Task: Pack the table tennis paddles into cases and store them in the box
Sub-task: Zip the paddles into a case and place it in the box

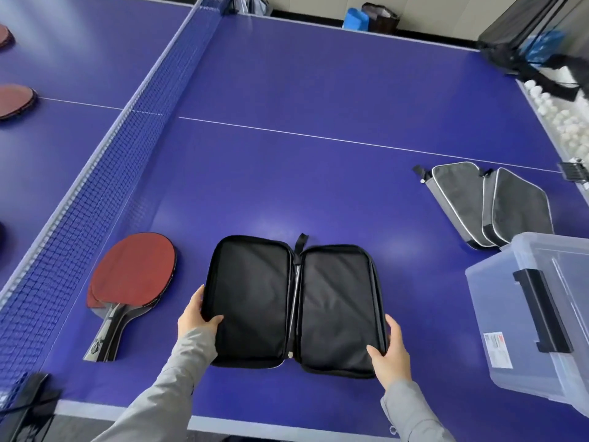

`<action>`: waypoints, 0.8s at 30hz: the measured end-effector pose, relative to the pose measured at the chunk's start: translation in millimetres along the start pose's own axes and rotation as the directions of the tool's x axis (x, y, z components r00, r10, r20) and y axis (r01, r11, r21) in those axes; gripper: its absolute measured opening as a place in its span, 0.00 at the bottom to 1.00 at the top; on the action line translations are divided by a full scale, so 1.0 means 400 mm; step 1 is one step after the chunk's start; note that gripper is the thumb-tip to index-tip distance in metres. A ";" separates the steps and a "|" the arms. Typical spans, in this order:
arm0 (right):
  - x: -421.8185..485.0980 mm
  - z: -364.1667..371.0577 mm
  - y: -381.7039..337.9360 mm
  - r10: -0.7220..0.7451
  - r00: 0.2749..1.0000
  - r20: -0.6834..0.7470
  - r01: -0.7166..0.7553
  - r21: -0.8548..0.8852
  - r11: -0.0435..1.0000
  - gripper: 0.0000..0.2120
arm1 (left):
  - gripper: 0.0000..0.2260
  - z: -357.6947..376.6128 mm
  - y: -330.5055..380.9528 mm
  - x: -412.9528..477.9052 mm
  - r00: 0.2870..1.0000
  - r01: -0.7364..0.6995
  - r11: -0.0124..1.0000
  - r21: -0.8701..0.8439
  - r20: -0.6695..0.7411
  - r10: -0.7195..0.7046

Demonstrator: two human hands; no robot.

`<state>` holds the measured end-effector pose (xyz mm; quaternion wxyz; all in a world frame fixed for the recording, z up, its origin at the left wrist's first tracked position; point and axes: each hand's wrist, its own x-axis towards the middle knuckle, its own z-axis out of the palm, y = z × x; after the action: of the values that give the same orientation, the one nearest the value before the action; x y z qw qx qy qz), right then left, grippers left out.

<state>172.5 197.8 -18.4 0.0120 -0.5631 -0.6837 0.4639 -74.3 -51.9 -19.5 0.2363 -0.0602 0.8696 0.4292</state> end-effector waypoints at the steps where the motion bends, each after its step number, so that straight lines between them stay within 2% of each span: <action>1: -0.003 0.005 0.005 -0.020 1.000 0.006 0.020 -0.057 0.998 0.34 | 0.32 0.003 -0.007 0.002 0.999 -0.034 0.998 0.058 0.009 0.033; 5: -0.018 0.017 0.018 -0.107 0.993 0.047 0.116 -0.348 0.930 0.36 | 0.33 0.010 -0.024 0.007 0.990 -0.137 0.928 0.346 0.053 0.127; 8: -0.025 0.024 0.031 -0.208 0.975 0.080 0.212 -0.619 0.756 0.31 | 0.33 0.010 -0.035 0.004 0.984 -0.167 0.838 0.520 0.028 0.178; 10: -0.033 0.025 0.035 -0.213 0.971 0.110 0.229 -0.694 0.683 0.30 | 0.32 0.007 -0.045 0.004 0.978 -0.191 0.798 0.572 0.037 0.207; 13: -0.043 0.021 0.037 -0.220 0.965 0.144 0.254 -0.729 0.636 0.30 | 0.32 -0.012 -0.053 0.008 0.972 -0.218 0.793 0.569 0.051 0.230; 15: -0.047 0.015 0.036 -0.238 0.958 0.163 0.279 -0.734 0.619 0.31 | 0.31 -0.045 -0.060 0.007 0.964 -0.221 0.815 0.536 -0.008 0.267; 19: -0.048 0.007 0.040 -0.246 0.951 0.189 0.303 -0.738 0.603 0.32 | 0.32 -0.164 -0.118 0.023 0.883 -0.163 0.864 0.477 -0.320 0.343; 21: -0.047 0.008 0.039 -0.238 0.951 0.195 0.302 -0.746 0.594 0.32 | 0.32 -0.232 -0.148 0.042 0.858 -0.063 0.893 0.446 -0.433 0.277; 24: -0.046 0.012 0.034 -0.218 0.956 0.197 0.291 -0.739 0.608 0.33 | 0.34 -0.296 -0.171 0.077 0.905 0.127 0.900 0.416 -0.421 0.066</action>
<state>186.7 179.6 -20.8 -0.1889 -0.3922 -0.8875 0.1514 -123.0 -183.1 -21.3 0.0556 -0.1119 0.9724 0.1973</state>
